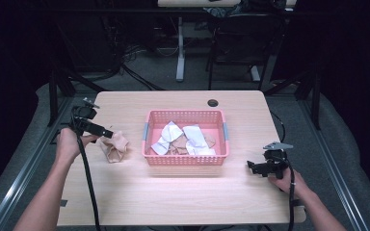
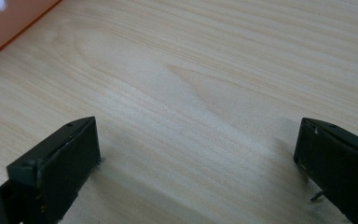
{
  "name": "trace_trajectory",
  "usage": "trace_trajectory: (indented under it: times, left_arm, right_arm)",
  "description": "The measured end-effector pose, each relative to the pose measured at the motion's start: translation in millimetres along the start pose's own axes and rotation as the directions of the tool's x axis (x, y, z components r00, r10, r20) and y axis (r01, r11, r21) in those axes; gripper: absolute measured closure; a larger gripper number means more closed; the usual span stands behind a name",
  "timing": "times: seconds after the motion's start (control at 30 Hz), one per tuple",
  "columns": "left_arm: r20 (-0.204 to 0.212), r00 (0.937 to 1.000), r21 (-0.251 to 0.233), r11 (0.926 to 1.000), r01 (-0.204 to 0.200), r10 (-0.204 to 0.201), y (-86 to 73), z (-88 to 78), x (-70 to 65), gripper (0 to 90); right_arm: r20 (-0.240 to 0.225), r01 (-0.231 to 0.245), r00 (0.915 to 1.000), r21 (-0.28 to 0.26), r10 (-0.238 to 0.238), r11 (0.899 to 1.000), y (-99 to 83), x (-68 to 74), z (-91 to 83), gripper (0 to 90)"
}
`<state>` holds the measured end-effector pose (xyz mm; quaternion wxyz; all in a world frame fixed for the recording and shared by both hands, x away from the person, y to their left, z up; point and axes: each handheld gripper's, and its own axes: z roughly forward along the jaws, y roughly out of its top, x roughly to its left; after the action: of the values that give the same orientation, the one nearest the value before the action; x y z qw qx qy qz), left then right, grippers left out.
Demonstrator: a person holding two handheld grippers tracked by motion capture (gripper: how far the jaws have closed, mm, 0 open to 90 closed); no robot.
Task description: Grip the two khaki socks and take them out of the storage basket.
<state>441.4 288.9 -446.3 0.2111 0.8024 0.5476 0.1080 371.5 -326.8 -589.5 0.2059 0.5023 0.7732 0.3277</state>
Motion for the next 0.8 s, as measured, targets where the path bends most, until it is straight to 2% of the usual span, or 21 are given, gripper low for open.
trace_trajectory:
  times: [0.13,0.3,0.57,0.8]
  left_arm:
    - [-0.021,0.9996,-0.027,0.9994,-0.019,0.018,-10.8,-12.8,-9.5,6.8]
    - [-0.018,0.9994,-0.038,0.9988,-0.031,0.030,-28.1,-16.2,-16.0,2.0]
    - [-0.023,0.9997,-0.036,0.9993,-0.001,0.000,-65.3,-5.5,-20.2,0.2]
    - [-0.016,0.9994,-0.054,0.9981,0.031,-0.032,-90.1,1.9,-23.3,0.2]
  right_arm:
    - [-0.001,0.000,1.0000,0.001,0.000,1.000,0.0,0.0,0.0,0.0]
    - [0.001,0.000,1.0000,0.000,0.000,1.000,0.0,0.1,0.0,0.0]
    - [-0.003,0.002,1.0000,0.002,-0.002,1.000,0.1,0.1,-0.1,0.0]
    - [0.003,-0.001,1.0000,0.004,0.001,1.000,-0.1,1.2,-0.3,0.0]
